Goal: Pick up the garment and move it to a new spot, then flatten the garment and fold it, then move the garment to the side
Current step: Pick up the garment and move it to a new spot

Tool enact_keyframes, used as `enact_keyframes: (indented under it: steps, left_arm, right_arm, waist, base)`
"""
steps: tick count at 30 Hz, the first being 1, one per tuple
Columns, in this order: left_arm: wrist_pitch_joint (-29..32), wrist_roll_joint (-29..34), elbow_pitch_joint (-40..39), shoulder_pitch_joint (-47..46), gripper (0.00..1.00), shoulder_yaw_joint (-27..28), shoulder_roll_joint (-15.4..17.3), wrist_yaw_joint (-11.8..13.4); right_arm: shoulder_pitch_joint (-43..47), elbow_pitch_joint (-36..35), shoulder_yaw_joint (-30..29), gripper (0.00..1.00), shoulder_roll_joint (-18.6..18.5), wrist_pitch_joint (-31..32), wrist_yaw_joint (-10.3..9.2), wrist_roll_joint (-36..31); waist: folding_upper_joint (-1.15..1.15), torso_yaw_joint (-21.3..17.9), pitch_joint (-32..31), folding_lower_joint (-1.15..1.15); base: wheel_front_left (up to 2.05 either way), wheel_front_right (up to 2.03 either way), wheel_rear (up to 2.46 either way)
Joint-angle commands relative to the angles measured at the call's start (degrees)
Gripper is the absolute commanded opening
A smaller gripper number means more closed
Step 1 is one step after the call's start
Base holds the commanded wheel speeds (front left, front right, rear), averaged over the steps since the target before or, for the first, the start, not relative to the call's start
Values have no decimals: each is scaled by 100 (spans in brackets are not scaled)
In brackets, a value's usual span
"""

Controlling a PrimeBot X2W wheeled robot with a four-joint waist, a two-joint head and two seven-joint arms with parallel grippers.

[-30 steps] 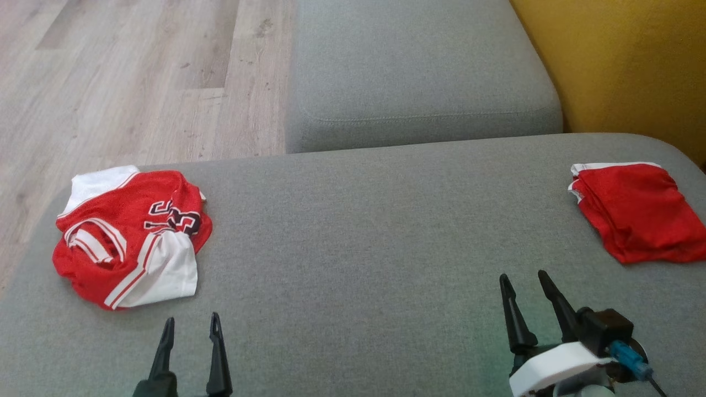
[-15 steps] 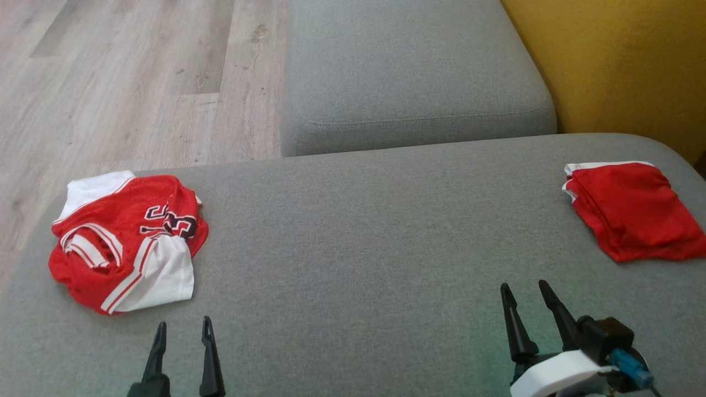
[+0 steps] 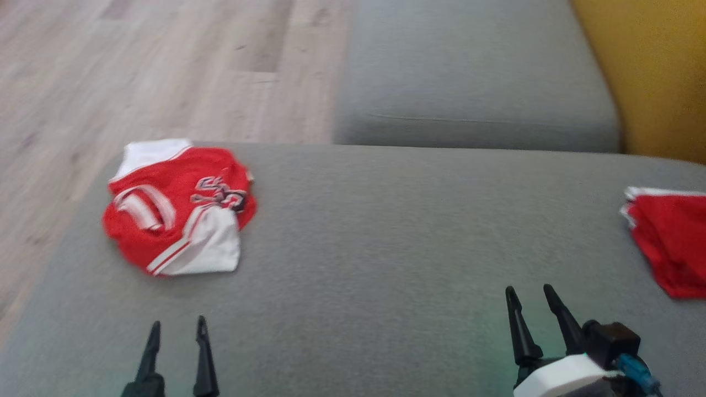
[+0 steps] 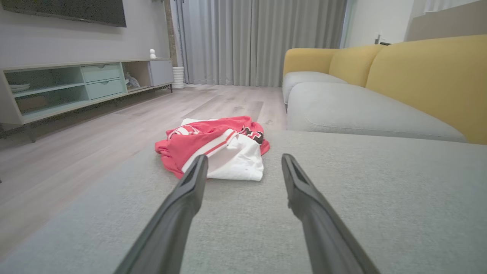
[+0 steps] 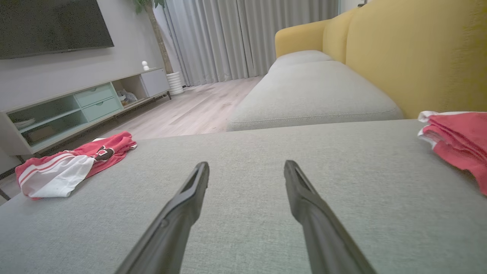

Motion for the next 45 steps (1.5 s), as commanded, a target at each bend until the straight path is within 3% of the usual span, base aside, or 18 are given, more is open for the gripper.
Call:
enact_keyframes:
  steps: [1, 8, 14, 20, 27, 34, 37, 38, 45]
  left_arm:
    - [-29, 70, -195, -184, 100, 274, 38, -10]
    - [-29, 104, -317, -140, 100, 469, 72, -27]
    - [-29, 83, -434, -240, 100, 712, 117, -55]
    - [-29, 129, -895, -642, 100, 976, 340, -114]
    - [-29, -58, -1056, -1941, 100, 1175, 734, -413]
    - [790, 11, 616, -4247, 100, 710, 1183, -873]
    - [1233, -45, 1691, -5208, 100, 545, 1153, -973]
    - [1233, -45, 1691, -5208, 100, 545, 1153, -973]
    - [2363, -402, 4149, -6421, 100, 511, 1026, -1105]
  right_arm:
    - [-153, -195, 141, 100, -16, -79, -4, 61]
    - [-213, -214, 221, 100, -16, -79, -4, 147]
    - [-258, -192, 227, 100, -16, -79, -4, 77]
    - [-323, -176, 207, 100, -16, -79, -4, -296]
    - [-772, -301, -109, 100, -157, -79, -4, -1080]
    - [-1267, -460, -251, 100, -635, -79, -4, -1392]
    - [-1370, -549, -281, 100, -832, -79, -4, -1471]
    - [-1370, -549, -281, 100, -832, -79, -4, -1471]
    - [-1451, -750, -344, 100, -1187, -79, -4, -1535]
  waist:
    - [0, 397, 25, 0]
    - [0, 1087, 128, 0]
    - [0, 1458, 298, 0]
    - [0, 1543, 659, 0]
    - [0, 1486, 1761, 0]
    - [0, 1465, 2660, 0]
    - [0, 1454, 2918, 0]
    - [0, 1454, 2918, 0]
    - [0, 1284, 3327, 0]
  base:
    - [0, 0, 0]
    - [0, 0, 0]
    - [0, 0, 0]
    - [0, 0, 0]
    - [0, 0, 0]
    - [0, 0, 0]
    - [0, 0, 0]
    - [0, 0, 0]
    - [0, 0, 0]
